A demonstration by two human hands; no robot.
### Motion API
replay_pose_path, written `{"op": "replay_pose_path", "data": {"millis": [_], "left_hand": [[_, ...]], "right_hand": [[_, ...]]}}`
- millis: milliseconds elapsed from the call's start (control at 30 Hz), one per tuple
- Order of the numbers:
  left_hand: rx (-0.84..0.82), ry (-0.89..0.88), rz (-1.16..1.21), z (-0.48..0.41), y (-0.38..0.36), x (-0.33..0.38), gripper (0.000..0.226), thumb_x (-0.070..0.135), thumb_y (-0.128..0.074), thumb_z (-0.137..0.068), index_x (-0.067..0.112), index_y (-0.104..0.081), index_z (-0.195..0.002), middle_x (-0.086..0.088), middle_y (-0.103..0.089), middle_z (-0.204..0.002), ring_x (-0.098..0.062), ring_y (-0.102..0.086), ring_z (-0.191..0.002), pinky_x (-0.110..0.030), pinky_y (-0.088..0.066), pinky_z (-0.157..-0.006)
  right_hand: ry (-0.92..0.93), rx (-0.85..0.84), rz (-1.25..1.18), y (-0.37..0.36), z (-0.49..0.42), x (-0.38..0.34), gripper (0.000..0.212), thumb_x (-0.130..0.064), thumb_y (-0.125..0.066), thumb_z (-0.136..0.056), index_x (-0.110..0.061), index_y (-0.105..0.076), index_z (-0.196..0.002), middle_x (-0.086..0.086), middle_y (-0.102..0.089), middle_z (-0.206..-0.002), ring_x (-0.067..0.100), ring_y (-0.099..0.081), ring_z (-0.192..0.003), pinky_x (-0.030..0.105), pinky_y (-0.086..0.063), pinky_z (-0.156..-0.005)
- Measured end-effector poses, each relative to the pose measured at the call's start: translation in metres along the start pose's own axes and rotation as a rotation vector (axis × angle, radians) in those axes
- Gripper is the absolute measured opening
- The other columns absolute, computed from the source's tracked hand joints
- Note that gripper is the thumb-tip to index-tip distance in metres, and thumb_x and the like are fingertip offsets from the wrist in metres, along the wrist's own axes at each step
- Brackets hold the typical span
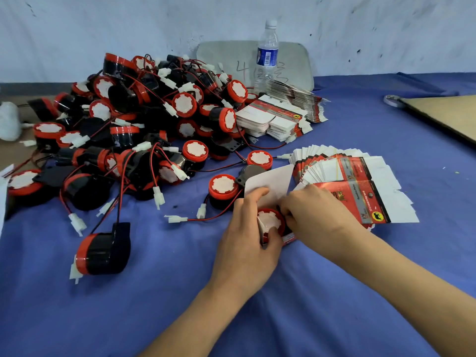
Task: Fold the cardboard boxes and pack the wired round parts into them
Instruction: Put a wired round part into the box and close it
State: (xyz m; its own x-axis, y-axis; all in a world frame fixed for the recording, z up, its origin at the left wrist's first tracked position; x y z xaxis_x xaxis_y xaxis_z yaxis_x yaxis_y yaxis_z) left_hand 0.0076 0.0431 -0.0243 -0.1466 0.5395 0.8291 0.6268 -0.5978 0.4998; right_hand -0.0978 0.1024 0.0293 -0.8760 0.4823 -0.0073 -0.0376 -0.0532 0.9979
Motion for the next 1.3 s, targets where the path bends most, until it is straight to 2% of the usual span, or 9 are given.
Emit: {"op": "replay_pose_path", "data": {"millis": [167, 367, 567, 800, 900, 967, 1100, 1167, 1300], "left_hand": [[-0.002, -0.003, 0.010, 0.002, 0.000, 0.004, 0.059, 0.024, -0.053, -0.081, 0.052, -0.025, -0.125, 0.019, -0.043, -0.130, -0.004, -0.050, -0.111, -0.040, -0.049, -0.090], [-0.006, -0.006, 0.007, 0.002, -0.002, 0.005, 0.058, 0.030, -0.049, -0.078, 0.052, -0.026, -0.126, 0.021, -0.042, -0.130, -0.003, -0.050, -0.113, -0.040, -0.050, -0.089], [-0.015, -0.001, 0.014, 0.002, -0.001, 0.005, 0.056, 0.034, -0.049, -0.080, 0.054, -0.024, -0.126, 0.021, -0.042, -0.130, -0.002, -0.050, -0.111, -0.039, -0.051, -0.090], [-0.008, -0.028, -0.011, 0.001, -0.001, 0.003, 0.059, 0.025, -0.055, -0.086, 0.054, -0.024, -0.127, 0.025, -0.040, -0.132, 0.003, -0.047, -0.114, -0.032, -0.050, -0.091], [-0.007, -0.042, -0.014, 0.000, -0.001, 0.001, 0.063, 0.017, -0.059, -0.088, 0.053, -0.025, -0.127, 0.025, -0.041, -0.133, 0.005, -0.046, -0.117, -0.026, -0.049, -0.093], [-0.002, -0.051, -0.022, -0.001, -0.002, -0.001, 0.063, 0.016, -0.060, -0.088, 0.053, -0.025, -0.127, 0.025, -0.042, -0.132, 0.008, -0.045, -0.115, -0.018, -0.047, -0.091], [-0.001, -0.067, -0.027, 0.000, -0.003, -0.004, 0.063, 0.018, -0.060, -0.089, 0.054, -0.025, -0.127, 0.029, -0.039, -0.131, 0.023, -0.038, -0.110, 0.005, -0.032, -0.083], [-0.001, -0.065, -0.019, -0.001, -0.004, -0.004, 0.063, 0.019, -0.060, -0.089, 0.055, -0.024, -0.126, 0.031, -0.037, -0.130, 0.026, -0.035, -0.108, 0.006, -0.030, -0.083], [0.001, -0.049, -0.009, -0.001, -0.004, -0.003, 0.058, 0.028, -0.053, -0.082, 0.055, -0.024, -0.125, 0.032, -0.038, -0.129, 0.026, -0.035, -0.109, 0.005, -0.029, -0.084]], "right_hand": [[-0.024, 0.004, 0.039, 0.000, 0.004, -0.002, 0.019, -0.005, -0.050, -0.091, -0.014, -0.065, -0.099, 0.006, -0.056, -0.104, 0.028, -0.060, -0.093, 0.030, -0.043, -0.068], [-0.047, -0.050, 0.014, 0.001, 0.008, -0.001, 0.008, -0.015, -0.049, -0.094, -0.019, -0.054, -0.089, 0.001, -0.036, -0.075, 0.023, -0.045, -0.074, 0.029, -0.040, -0.065], [-0.087, -0.013, -0.127, -0.003, 0.015, -0.005, 0.016, -0.019, -0.046, -0.096, -0.019, -0.043, -0.080, 0.002, -0.042, -0.080, 0.021, -0.045, -0.072, 0.028, -0.040, -0.064], [-0.209, 0.221, -0.193, -0.004, 0.019, 0.000, 0.015, -0.026, -0.048, -0.098, -0.015, -0.059, -0.100, 0.006, -0.064, -0.090, 0.025, -0.062, -0.079, 0.032, -0.051, -0.066], [-0.211, 0.413, -0.028, -0.005, 0.023, -0.006, 0.017, -0.009, -0.077, -0.074, -0.014, -0.061, -0.079, 0.002, -0.062, -0.063, 0.027, -0.058, -0.059, 0.026, -0.035, -0.046], [-0.180, 0.576, 0.024, -0.007, 0.025, -0.004, 0.023, -0.004, -0.086, -0.059, -0.011, -0.064, -0.063, 0.000, -0.060, -0.054, 0.029, -0.054, -0.064, 0.029, -0.033, -0.054], [-0.074, 0.670, -0.053, -0.016, 0.022, 0.006, 0.008, -0.020, -0.075, -0.074, -0.018, -0.075, -0.066, 0.008, -0.068, -0.113, 0.034, -0.036, -0.119, 0.044, -0.027, -0.089], [-0.032, 0.633, -0.082, -0.019, 0.021, 0.012, 0.016, -0.027, -0.065, -0.079, -0.022, -0.076, -0.068, 0.006, -0.050, -0.144, 0.035, -0.019, -0.137, 0.049, -0.024, -0.099], [0.105, 0.522, -0.059, -0.031, 0.020, 0.024, 0.036, -0.038, -0.044, -0.088, -0.031, -0.072, -0.067, -0.004, -0.016, -0.160, 0.035, 0.001, -0.147, 0.064, -0.018, -0.111]]}}
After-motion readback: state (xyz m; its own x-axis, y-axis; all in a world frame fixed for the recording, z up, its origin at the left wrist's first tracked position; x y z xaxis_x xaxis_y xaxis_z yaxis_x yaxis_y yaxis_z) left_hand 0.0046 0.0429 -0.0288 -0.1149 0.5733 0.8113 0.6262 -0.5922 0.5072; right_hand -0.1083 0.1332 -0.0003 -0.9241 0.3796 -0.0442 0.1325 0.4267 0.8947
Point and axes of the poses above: each hand's wrist, its own z-axis away from the middle knuckle, its own y-axis out of the back of the hand, x = y × z, the point moved 3 cm from there along -z, towards the middle knuckle
